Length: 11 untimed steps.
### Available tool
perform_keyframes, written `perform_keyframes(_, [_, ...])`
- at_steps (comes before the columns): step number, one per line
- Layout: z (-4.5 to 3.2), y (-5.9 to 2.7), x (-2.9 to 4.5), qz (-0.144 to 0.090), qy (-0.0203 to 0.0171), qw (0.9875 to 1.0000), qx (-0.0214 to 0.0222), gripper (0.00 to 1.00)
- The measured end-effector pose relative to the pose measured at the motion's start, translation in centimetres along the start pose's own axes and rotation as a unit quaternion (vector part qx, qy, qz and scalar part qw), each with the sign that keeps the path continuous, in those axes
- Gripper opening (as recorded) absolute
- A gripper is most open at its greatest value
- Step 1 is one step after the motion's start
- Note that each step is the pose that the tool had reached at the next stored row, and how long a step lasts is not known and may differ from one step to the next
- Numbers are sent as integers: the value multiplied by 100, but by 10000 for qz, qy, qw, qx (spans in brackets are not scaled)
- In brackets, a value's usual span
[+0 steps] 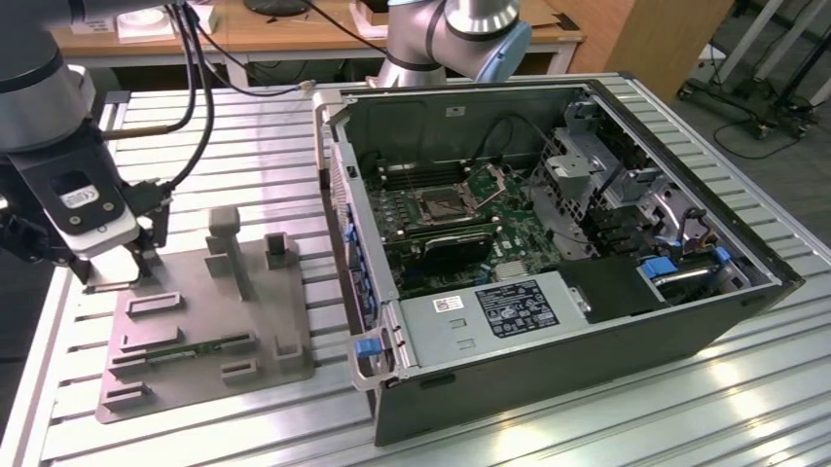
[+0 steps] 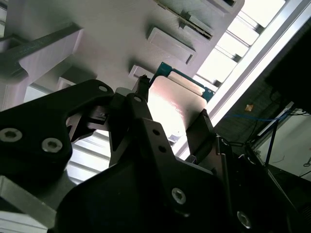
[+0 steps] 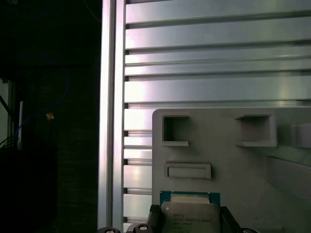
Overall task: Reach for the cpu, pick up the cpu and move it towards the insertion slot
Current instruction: 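Pick up the cpu and move it towards the insertion slot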
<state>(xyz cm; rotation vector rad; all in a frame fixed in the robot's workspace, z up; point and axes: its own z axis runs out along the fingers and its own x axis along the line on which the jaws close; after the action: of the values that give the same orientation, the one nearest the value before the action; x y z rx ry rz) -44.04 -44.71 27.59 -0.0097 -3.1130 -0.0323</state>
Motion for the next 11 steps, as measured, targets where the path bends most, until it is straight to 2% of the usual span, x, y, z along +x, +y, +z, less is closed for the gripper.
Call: perform_keyframes(11, [-50,1,1,0,0,10000,0,55])
